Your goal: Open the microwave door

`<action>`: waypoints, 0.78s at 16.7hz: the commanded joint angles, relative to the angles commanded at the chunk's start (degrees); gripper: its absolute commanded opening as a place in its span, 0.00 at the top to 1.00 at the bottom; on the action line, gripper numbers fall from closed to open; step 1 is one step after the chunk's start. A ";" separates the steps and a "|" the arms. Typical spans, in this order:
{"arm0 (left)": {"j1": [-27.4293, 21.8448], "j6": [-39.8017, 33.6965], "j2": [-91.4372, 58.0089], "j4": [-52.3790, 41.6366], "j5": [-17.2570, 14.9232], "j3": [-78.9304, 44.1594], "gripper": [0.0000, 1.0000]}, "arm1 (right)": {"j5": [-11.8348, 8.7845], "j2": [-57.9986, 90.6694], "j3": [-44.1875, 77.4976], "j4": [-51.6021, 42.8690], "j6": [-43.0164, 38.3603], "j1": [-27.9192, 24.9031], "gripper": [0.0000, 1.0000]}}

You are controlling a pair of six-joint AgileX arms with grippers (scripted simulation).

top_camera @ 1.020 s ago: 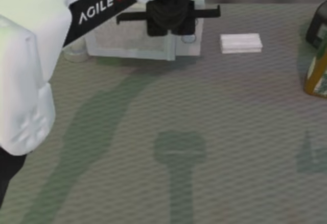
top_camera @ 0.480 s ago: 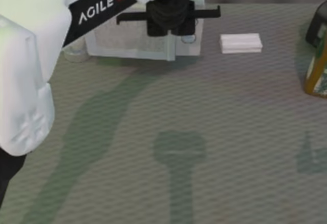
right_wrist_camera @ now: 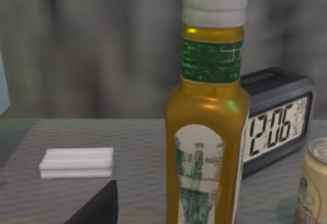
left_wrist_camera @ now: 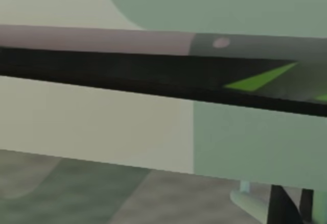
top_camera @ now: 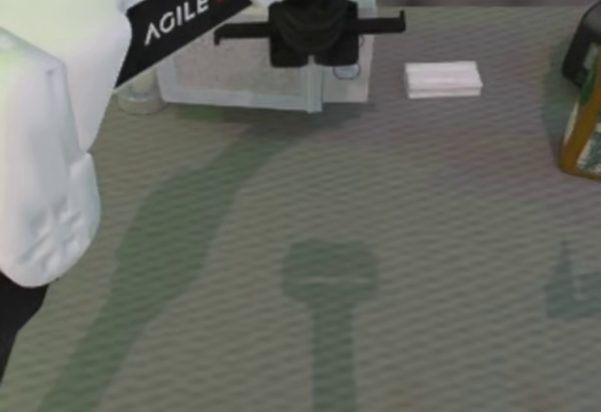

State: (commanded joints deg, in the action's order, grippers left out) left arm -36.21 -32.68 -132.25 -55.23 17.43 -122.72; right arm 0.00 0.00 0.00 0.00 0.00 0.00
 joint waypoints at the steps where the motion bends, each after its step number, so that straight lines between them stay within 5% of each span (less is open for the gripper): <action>1: 0.00 0.00 0.00 0.00 0.00 0.00 1.00 | 0.00 0.00 0.00 0.00 0.00 0.00 0.00; 13: 0.15 2.77 3.26 3.07 -1.17 5.76 1.00 | 0.00 0.00 0.00 0.00 0.00 0.00 0.00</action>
State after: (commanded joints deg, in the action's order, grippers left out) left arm -36.06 -29.91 -128.99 -52.16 16.27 -116.96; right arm 0.00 0.00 0.00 0.00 0.00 0.00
